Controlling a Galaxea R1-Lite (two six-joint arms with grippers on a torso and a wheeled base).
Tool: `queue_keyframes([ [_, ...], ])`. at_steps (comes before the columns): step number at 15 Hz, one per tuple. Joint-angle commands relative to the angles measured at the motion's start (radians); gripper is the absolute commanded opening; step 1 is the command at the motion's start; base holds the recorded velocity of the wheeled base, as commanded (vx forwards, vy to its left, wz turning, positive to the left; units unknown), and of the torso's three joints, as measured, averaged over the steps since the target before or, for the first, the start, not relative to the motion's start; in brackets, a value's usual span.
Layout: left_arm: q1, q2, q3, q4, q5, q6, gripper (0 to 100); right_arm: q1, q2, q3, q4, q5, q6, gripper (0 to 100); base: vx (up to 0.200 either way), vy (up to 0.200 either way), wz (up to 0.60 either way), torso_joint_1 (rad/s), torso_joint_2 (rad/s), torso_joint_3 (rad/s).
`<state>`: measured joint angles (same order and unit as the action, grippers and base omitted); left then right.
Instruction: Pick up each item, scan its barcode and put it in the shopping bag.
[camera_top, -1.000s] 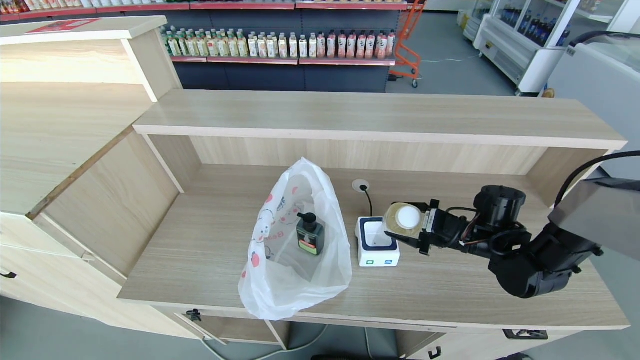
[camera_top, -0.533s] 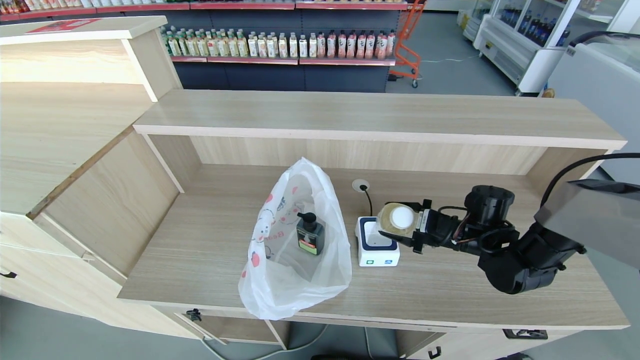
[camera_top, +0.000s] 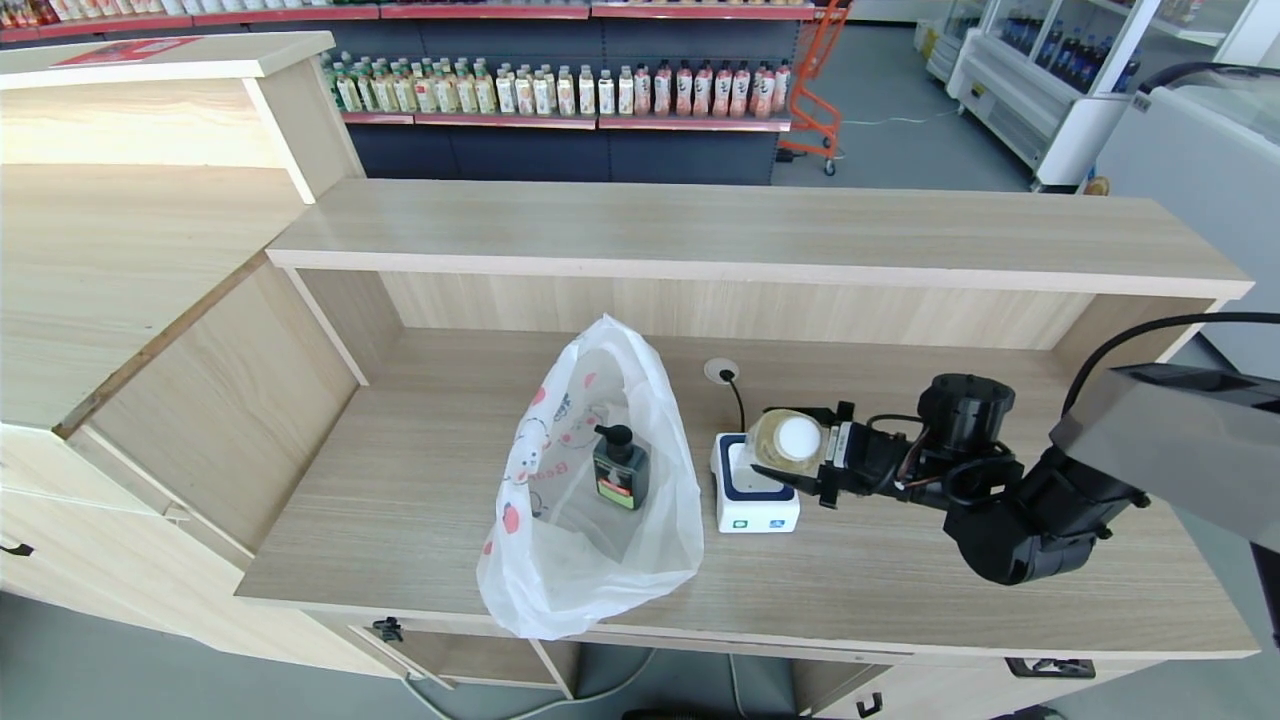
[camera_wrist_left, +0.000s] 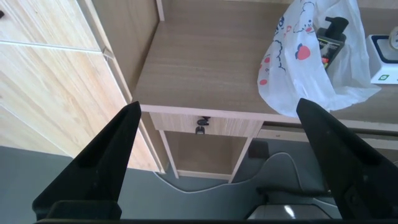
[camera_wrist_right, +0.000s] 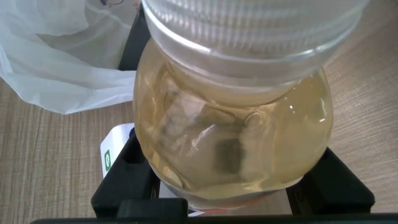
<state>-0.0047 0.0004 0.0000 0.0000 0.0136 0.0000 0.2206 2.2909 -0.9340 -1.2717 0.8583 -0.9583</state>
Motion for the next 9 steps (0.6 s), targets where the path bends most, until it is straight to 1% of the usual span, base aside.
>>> queue_keyframes([
  [1,0.0,0.0,0.0,0.0,0.0,0.0,100,-0.001,0.009,-0.009,0.002,-0.001,0.0,0,0.0,0.0,0.0,0.0,0.0,0.0],
  [5,0.0,0.0,0.0,0.0,0.0,0.0,100,0.0,0.027,-0.043,0.002,0.021,0.0,0,0.0,0.0,0.0,0.0,0.0,0.0],
  [9,0.0,0.0,0.0,0.0,0.0,0.0,100,0.0,0.038,-0.045,0.002,0.028,0.0,0,0.0,0.0,0.0,0.0,0.0,0.0],
])
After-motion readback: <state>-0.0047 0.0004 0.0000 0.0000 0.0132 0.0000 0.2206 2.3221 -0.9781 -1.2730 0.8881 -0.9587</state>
